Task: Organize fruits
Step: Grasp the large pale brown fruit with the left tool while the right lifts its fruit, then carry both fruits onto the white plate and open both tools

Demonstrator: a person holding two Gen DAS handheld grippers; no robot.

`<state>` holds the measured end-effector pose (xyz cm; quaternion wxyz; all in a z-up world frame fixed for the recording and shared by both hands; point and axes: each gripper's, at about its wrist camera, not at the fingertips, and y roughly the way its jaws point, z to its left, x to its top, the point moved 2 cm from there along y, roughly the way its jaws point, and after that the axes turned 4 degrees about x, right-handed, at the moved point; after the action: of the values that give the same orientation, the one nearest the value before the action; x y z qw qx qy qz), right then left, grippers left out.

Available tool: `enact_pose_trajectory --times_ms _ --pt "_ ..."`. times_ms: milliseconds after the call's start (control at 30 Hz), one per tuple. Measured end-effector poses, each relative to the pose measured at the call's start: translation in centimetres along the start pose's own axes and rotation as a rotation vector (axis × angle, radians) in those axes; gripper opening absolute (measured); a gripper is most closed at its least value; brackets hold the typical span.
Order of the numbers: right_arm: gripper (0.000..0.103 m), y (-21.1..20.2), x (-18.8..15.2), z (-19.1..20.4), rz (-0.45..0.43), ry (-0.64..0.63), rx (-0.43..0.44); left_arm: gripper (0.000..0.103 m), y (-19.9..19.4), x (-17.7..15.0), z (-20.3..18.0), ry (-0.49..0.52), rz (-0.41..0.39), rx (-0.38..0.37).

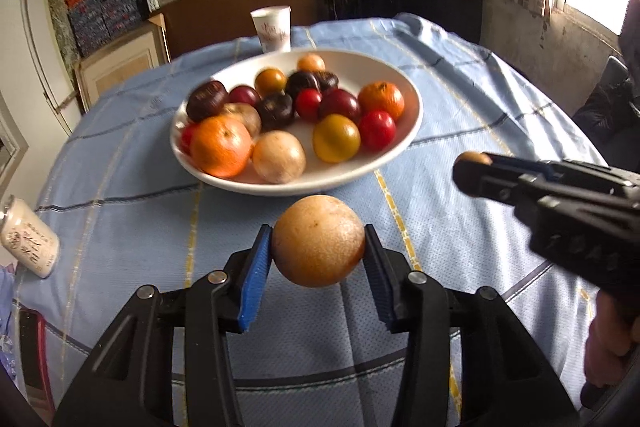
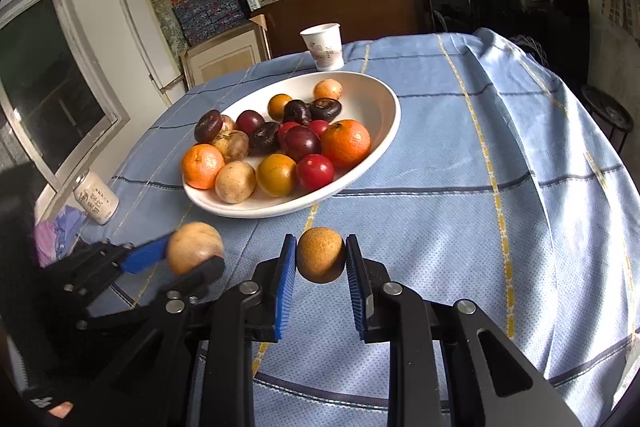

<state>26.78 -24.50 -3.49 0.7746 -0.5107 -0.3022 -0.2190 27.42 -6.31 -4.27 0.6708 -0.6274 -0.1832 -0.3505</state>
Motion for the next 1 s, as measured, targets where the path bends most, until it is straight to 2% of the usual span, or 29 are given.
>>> enact_pose_trajectory --times_ms 167,233,433,533,700,867,1000 --pt "0.025 -0.8 0.1 1.5 -0.067 -0.075 0.017 0.044 -2.4 0.6 1.4 -0.037 -0.066 0.008" --pt "0.025 -1.4 0.5 2.0 -0.105 -0.096 -0.004 0.044 -3.1 1.2 2.1 -0.058 -0.083 0.018" --pt "0.025 -2.1 4.4 3.0 -0.175 -0.076 0.025 0.044 -4.0 5.0 4.6 -0.075 -0.144 0.060" --pt "0.025 -1.1 6.5 3.5 -0.184 -0.089 0.008 0.044 -2.8 7.4 5.9 -0.099 -0.141 0.070" --pt "0.025 2.5 9.1 3.0 -0.154 -0.076 0.007 0.044 1.5 10.6 7.7 -0.116 -0.092 0.104" --pt "0.025 5.7 10.3 2.2 -0.113 -0.087 -0.004 0.044 5.3 12.2 8.2 -0.121 -0.051 0.114" --pt "0.026 7.2 10.6 1.8 -0.091 -0.083 0.004 0.047 6.9 12.2 8.3 -0.135 -0.019 0.116"
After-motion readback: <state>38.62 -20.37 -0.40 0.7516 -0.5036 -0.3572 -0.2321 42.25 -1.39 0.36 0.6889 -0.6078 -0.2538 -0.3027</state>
